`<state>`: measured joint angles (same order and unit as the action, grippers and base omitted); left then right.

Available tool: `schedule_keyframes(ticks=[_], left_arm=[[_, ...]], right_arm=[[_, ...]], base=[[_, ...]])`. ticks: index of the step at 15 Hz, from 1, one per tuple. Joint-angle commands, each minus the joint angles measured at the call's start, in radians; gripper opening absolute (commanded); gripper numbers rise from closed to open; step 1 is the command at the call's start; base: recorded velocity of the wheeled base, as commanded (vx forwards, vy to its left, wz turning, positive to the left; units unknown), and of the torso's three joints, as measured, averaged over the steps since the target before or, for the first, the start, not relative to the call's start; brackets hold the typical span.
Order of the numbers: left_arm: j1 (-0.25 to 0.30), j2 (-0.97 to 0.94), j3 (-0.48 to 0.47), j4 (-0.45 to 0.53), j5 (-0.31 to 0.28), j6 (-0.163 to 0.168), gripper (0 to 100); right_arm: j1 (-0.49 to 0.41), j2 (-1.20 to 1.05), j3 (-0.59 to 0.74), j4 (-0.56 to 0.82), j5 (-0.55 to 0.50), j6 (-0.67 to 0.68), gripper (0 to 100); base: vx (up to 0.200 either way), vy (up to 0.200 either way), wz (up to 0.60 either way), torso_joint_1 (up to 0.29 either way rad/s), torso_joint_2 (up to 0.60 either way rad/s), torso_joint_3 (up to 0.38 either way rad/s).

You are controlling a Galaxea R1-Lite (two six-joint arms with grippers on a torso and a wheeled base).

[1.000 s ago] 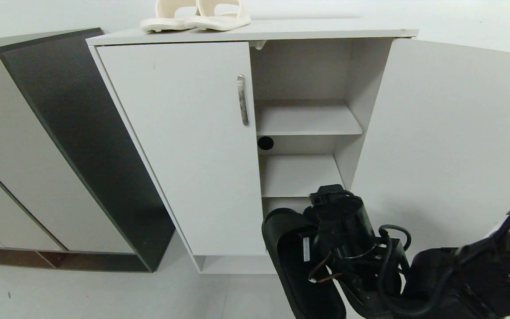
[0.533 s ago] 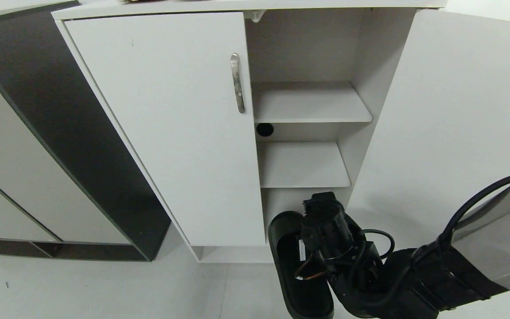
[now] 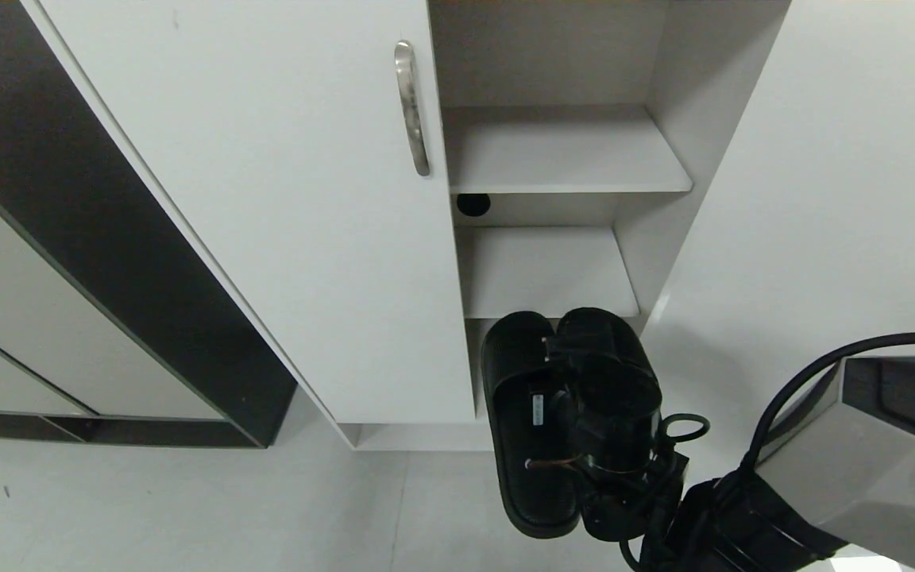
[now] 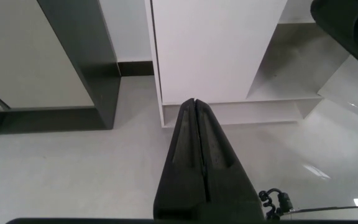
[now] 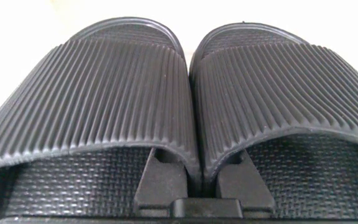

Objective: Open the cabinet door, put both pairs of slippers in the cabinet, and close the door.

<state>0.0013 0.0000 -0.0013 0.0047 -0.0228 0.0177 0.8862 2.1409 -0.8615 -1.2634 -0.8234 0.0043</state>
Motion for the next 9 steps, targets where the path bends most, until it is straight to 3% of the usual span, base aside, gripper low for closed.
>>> schedule_keyframes(ticks=[1,9], left_arm=[[0.0,0.002,0.0,0.0,0.001,-0.001,0],[0.0,0.002,0.001,0.0,0.001,-0.001,0]], right_arm=[[-0.001,0.028,0.018,-0.048,-0.011,-0.021,0],[-0.01,0.079,0.016,-0.077,-0.01,-0.023,0]], base=[[0.0,0.0,0.0,0.0,0.0,0.0],[0.0,0.0,0.0,0.0,0.0,0.0]])
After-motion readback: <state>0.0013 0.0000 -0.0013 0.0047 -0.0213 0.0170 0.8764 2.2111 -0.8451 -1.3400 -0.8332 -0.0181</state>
